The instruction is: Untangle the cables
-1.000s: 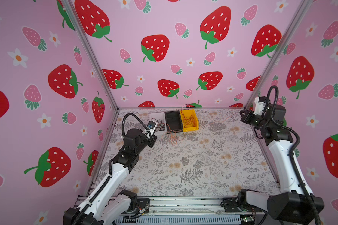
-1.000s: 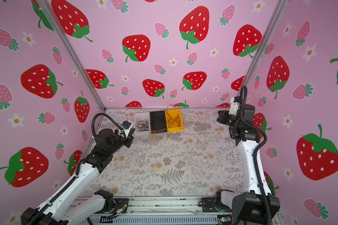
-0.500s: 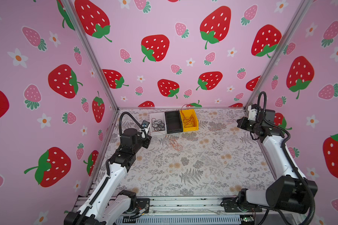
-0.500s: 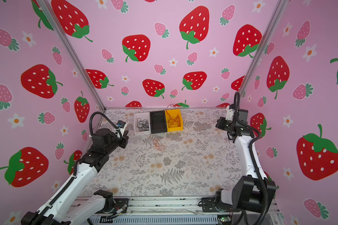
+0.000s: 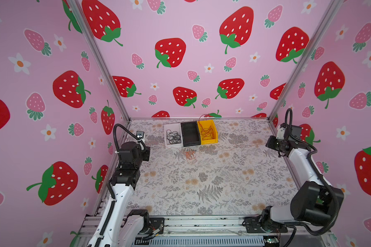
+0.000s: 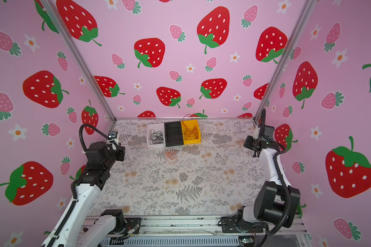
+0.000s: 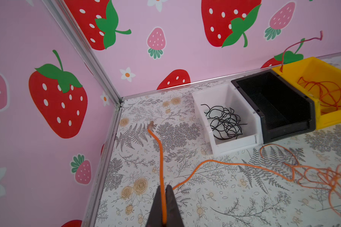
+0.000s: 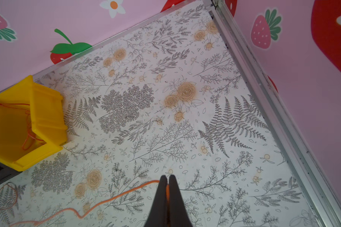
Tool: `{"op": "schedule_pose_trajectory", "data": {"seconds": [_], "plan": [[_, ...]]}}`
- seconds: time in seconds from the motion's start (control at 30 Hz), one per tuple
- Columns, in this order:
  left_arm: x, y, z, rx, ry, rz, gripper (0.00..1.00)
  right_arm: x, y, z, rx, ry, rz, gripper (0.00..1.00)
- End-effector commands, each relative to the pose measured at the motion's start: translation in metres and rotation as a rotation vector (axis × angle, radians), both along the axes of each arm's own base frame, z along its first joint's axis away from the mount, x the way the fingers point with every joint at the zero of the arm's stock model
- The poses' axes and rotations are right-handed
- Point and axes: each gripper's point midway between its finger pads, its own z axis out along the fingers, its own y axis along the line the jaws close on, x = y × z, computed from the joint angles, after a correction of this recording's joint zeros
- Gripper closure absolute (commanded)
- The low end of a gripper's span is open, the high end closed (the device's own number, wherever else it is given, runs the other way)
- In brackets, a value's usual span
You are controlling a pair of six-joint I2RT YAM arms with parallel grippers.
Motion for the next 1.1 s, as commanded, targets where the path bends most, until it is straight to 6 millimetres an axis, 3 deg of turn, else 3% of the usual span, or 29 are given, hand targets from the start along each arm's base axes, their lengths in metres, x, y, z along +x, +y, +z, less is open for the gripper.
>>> {"op": "schedule_pose_trajectory", "data": {"seconds": [0.0,0.2,0.43,0.5,0.63,0.87,0.9,0.97,1.07], "plan": [[-0.004,0.013,0.024,-0.001,-0.050,0.056,1.00,-0.007,-0.016,-0.009,-0.043,0.016,-0.025,1.00],[-0.006,0.028,0.028,0.031,-0.051,0.119,1.00,-0.018,-0.036,-0.018,-0.110,0.039,-0.094,1.00],[-0.007,0.032,0.040,0.078,-0.060,0.123,1.00,-0.023,-0.038,-0.042,-0.110,0.089,-0.104,1.00],[-0.007,0.019,0.043,0.058,-0.075,0.054,1.00,-0.020,-0.029,-0.042,-0.067,0.067,-0.080,1.00],[-0.009,-0.012,0.054,-0.028,-0.110,-0.102,1.00,-0.017,0.009,-0.053,0.036,0.047,0.019,1.00],[-0.019,-0.066,0.057,-0.095,-0.097,-0.370,1.00,-0.025,0.045,-0.078,0.006,0.099,0.090,1.00],[-0.020,-0.070,0.058,-0.104,-0.101,-0.386,1.00,-0.026,0.048,-0.078,0.001,0.097,0.097,0.98],[-0.024,-0.080,0.064,-0.118,-0.117,-0.428,1.00,-0.027,0.048,-0.077,-0.035,0.097,0.068,0.70],[-0.030,-0.095,0.069,-0.132,-0.128,-0.501,1.00,-0.026,0.045,-0.066,-0.057,0.049,0.038,0.43]]}}
